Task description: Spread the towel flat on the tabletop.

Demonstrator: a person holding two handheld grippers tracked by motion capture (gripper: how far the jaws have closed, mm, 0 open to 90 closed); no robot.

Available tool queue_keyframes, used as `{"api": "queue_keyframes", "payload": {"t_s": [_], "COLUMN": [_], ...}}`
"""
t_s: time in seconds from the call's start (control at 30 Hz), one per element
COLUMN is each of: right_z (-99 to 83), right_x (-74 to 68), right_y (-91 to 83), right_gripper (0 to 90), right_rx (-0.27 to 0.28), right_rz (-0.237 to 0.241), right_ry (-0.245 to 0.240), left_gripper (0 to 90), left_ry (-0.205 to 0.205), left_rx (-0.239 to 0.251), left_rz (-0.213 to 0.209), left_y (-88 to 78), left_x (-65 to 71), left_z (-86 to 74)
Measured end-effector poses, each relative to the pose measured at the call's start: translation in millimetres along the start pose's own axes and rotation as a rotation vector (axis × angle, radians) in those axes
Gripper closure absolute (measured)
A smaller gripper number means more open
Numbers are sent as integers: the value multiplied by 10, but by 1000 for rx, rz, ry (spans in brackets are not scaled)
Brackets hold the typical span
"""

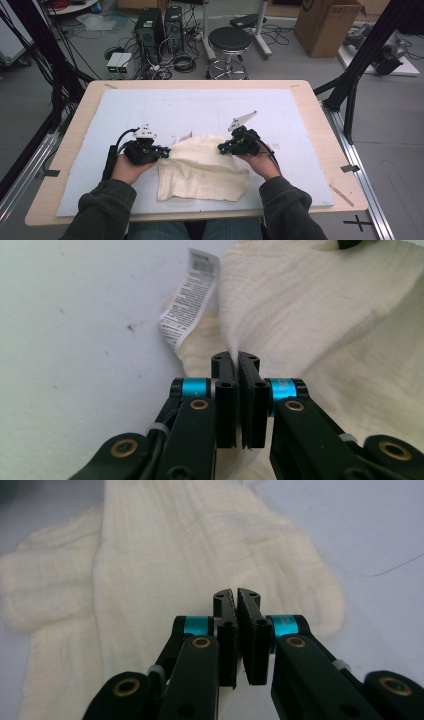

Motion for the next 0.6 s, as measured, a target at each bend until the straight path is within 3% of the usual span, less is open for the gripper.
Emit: {"api": "queue_keyframes", "payload": {"t_s": [0.13,0.3,0.4,0.5,0.6], "right_z": [-114,-268,-311,-317,-307], "right_x": [-97,-209,-241,-247,-260], "right_y": [68,135,134,119,107], "right_gripper": [864,859,843,818,792], "right_rx": [-38,-82,-83,-81,-72], "right_rz": [26,61,82,97,102], "right_ry": [-20,-30,-29,-29,-33], "left_gripper": [835,816,803,754,681], "left_ry": [12,33,39,28,11], "left_rx": [-32,-64,-85,-111,-85], "left_rz": [-32,-50,-99,-120,-135], "left_y": [44,83,100,124,93], "left_x": [134,240,317,343,322], "left_z": [-167,-217,-226,-256,-221]}}
Point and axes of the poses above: each handheld gripper's, and its own axes: y roughly forward along the jaws, z roughly out of its top, x roughly to its right, the point moved 8 cm from there along y, roughly forward along the jaws, and after that the axes turned 6 degrees about -z, right-handed, at the moved point
